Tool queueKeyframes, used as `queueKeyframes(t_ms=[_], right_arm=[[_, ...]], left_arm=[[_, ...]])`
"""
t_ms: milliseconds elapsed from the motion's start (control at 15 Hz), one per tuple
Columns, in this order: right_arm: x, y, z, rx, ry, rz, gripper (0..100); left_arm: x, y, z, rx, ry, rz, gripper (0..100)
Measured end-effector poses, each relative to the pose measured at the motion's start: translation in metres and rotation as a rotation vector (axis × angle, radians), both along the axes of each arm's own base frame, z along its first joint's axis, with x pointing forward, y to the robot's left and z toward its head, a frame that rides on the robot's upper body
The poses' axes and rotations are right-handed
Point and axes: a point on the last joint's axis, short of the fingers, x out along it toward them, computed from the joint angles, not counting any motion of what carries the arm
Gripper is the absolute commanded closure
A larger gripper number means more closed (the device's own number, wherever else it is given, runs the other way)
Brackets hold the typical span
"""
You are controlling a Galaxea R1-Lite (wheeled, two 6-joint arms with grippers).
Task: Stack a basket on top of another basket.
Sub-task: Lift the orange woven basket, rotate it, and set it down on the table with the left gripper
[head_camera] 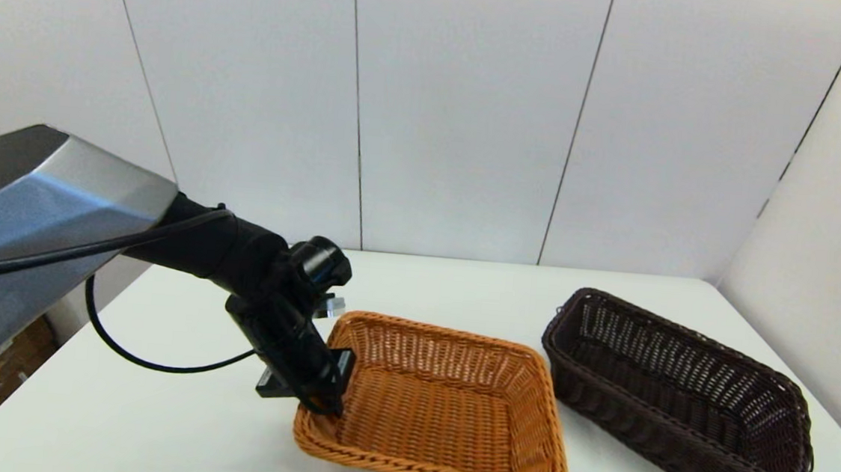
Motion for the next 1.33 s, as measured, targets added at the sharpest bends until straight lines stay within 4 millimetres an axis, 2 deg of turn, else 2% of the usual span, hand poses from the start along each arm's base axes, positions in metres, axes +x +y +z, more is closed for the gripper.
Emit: queueKeyframes(t_ms=[400,933,1000,1333], right_arm=[[0.000,0.000,0.000,-0.001,0.002,0.001,0],[0.000,0.000,0.000,-0.002,0.002,0.002,0],[0.000,0.000,0.000,-0.001,0.002,0.001,0],[0.000,0.000,0.000,-0.001,0.001,0.001,0]], left_arm=[[0.007,0.007,-0.012,0.015,0.033,0.048,100],[0.007,0.018,-0.003,0.026,0.026,0.075,100],[0.006,0.018,-0.002,0.027,0.027,0.076,0],[0.005,0.018,-0.001,0.037,0.023,0.075,0]])
